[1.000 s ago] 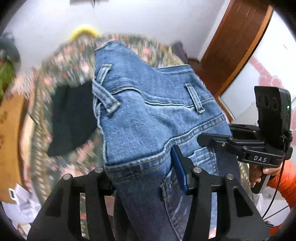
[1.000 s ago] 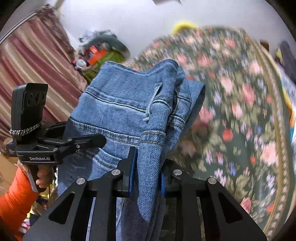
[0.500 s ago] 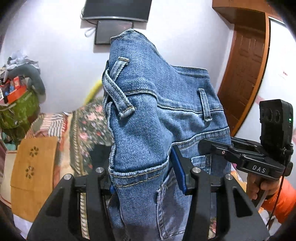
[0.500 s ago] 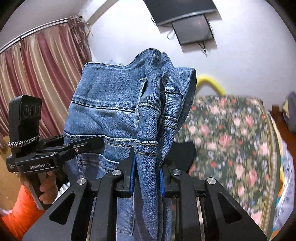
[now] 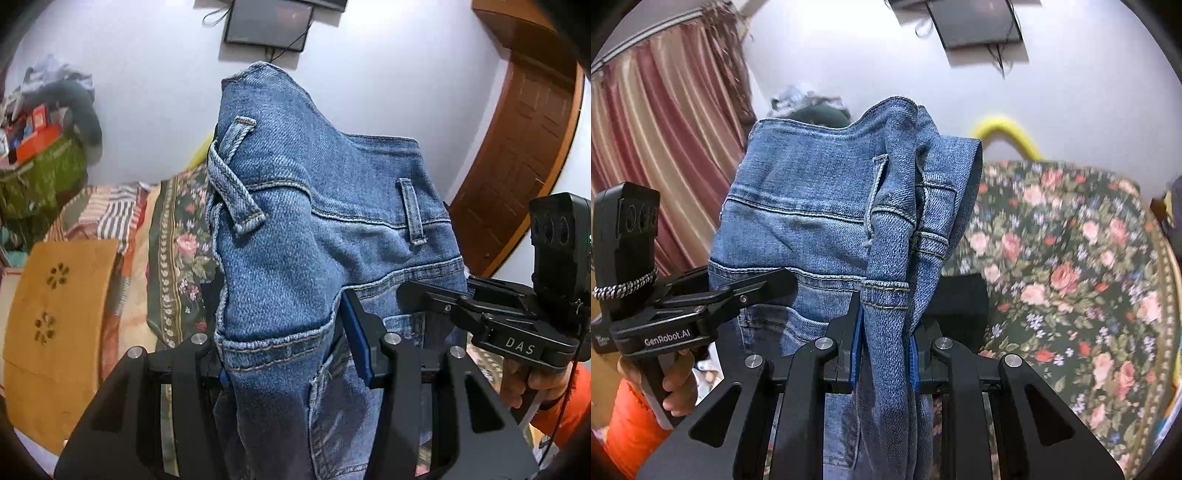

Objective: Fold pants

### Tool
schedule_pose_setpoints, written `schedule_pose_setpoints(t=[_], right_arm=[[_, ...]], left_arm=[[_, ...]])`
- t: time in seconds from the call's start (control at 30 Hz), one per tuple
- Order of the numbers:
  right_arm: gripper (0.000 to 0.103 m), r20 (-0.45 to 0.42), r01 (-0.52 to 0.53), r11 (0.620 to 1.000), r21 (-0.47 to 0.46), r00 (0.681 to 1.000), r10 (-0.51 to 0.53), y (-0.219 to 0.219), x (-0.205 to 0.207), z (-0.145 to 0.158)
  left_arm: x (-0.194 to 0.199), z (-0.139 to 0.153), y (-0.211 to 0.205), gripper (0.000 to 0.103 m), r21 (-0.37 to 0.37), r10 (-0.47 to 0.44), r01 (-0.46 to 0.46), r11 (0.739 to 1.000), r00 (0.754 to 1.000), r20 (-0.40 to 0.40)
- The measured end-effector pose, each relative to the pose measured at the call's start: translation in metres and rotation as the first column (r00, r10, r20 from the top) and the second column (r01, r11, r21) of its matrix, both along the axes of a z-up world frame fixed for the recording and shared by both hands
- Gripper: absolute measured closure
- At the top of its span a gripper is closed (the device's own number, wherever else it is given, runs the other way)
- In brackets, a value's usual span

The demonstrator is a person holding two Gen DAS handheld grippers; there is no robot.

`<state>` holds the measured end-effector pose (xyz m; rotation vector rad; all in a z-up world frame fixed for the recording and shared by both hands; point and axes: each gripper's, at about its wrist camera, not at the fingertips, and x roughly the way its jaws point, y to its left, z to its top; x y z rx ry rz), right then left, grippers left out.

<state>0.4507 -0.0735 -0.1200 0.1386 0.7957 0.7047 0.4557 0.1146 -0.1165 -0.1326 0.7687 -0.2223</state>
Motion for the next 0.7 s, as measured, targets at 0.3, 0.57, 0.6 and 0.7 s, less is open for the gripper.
schedule_pose_setpoints(t=[0.3, 0.57, 0.6, 0.7], right_arm=[[0.085, -0.132, 0.038, 0.994, -0.103, 0.990, -0.052, 0.030, 0.056, -0.086], [0.081, -0.205, -0.021, 0.971, -0.240, 0.978, -0.029, 0.045, 0.071, -0.131], [0.081, -0.179, -0.020, 0.967, -0.255, 0.984, -0.027, 0.042, 0.064, -0.130], [0.071, -0.155, -0.011, 0.964, -0.267, 0.987, -0.031, 0.030, 0.048, -0.119]], left_arm=[[0.067, -0.108, 0.015, 0.054, -0.015, 0.036, -0.039, 0.999, 0.984, -0.172], [0.089, -0.188, 0.028, 0.038, 0.048, 0.107, -0.096, 0.994, 0.938, -0.331], [0.084, -0.186, 0.031, 0.036, 0.049, 0.111, -0.100, 0.994, 0.941, -0.320], [0.060, -0.166, 0.033, 0.033, 0.124, 0.165, -0.136, 0.983, 0.951, -0.263]])
